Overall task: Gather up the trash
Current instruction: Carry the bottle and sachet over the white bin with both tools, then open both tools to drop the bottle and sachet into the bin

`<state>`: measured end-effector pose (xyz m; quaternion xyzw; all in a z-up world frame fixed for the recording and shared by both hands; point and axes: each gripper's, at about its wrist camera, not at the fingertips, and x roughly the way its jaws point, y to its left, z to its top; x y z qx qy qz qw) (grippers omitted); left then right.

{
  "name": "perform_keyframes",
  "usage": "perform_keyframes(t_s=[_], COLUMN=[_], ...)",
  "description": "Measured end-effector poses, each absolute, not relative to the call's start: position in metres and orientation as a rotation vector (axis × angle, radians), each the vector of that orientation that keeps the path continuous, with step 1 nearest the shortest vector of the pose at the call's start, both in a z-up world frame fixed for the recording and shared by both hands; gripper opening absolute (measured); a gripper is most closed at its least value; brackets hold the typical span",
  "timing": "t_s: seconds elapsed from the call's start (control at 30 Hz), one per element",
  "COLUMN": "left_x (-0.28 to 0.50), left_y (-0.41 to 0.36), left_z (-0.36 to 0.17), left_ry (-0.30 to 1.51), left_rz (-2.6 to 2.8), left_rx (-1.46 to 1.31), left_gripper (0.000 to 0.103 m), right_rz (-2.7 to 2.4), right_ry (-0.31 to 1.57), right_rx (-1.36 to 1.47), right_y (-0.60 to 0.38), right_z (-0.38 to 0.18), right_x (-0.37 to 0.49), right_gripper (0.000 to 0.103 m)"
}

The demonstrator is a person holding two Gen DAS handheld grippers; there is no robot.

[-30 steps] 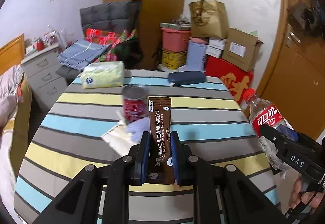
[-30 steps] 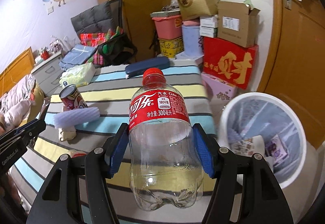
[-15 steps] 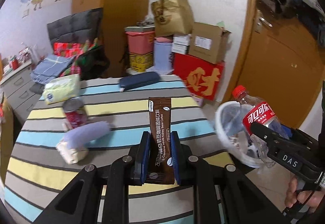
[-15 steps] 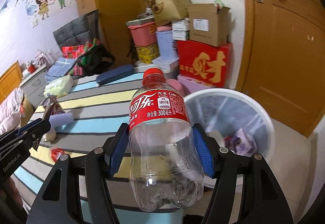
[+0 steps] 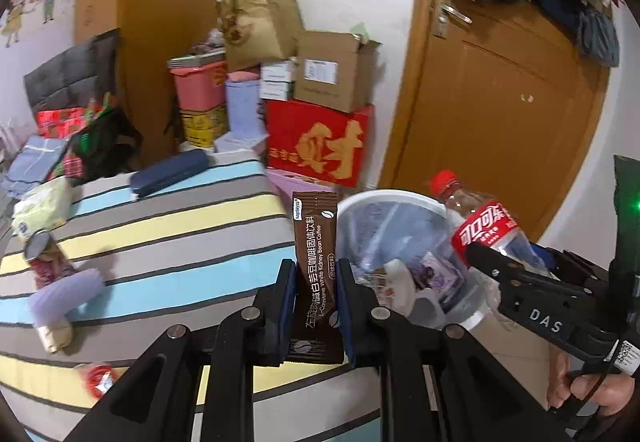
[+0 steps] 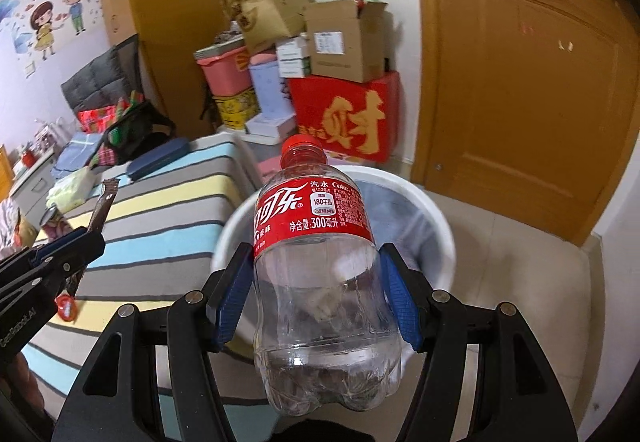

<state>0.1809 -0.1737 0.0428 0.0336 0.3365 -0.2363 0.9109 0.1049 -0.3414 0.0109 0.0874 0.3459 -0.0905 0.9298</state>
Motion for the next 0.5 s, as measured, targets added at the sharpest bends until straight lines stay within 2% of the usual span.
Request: perform_keyframes(t_s=[0.5], left_x=[0.204], left_y=[-0.246], left_z=[0.012], left_ry=[0.764], left_rz=[-0.592], left_rx=[0.120], left_gripper=[0.020], right_rz=[-0.214], right_ry=[0.802], right_rx=[0.208], right_y=[-0.380], right_z=[-0.016], right_x=[0.116], right_gripper=[0.065])
